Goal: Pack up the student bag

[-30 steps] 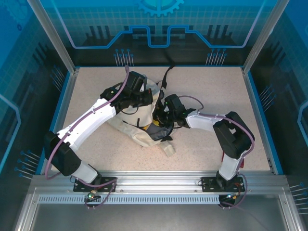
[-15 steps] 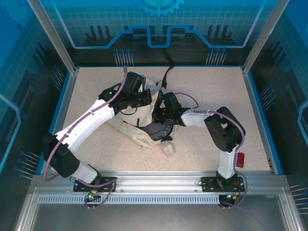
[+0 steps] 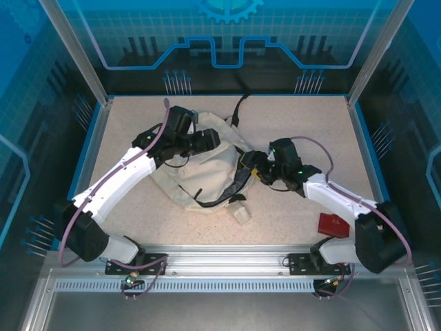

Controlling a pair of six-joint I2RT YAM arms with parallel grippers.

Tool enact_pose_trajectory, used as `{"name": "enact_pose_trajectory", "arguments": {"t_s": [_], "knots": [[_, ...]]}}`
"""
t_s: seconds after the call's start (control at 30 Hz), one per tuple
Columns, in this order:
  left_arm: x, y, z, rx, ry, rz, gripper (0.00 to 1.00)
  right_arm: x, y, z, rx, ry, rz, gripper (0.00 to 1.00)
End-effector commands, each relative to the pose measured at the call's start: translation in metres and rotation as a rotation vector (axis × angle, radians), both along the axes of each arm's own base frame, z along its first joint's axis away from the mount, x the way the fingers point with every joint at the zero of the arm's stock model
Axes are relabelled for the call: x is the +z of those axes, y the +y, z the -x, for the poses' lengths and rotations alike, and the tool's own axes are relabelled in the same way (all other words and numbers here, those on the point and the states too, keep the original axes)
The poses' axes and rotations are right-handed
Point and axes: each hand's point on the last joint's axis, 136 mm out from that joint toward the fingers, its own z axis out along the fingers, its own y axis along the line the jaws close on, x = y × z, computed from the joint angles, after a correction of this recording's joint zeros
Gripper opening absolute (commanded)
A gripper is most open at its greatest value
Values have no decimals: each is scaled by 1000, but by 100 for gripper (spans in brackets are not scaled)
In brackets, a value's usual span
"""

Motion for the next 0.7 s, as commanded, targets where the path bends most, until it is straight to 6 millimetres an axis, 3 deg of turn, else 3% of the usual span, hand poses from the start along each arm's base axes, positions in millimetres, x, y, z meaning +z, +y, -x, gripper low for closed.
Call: {"name": "enact_pose_trajectory", "arguments": {"t_s": [0.0,0.07,0.13,0.2,0.33,0.5,0.67], "knots": [[-18,32,6,94,54,14,83,-13,-49,11,-39,3,255,72],[-39,56,11,170,106,12,83,-4,-58,12,-22,-14,320,73],[-59,75,17,233,148,16,83,5,-54,9,45,-63,344,74],[-80,93,25,297,191,18,83,24,-38,0,148,-123,336,76],[-113,114,33,377,253,32,82,30,-14,-13,325,-115,375,78],[-141,115,32,399,305,105,73,20,21,-37,490,-118,403,77],[-154,107,22,379,327,132,62,-12,50,-55,603,-54,426,74]]}}
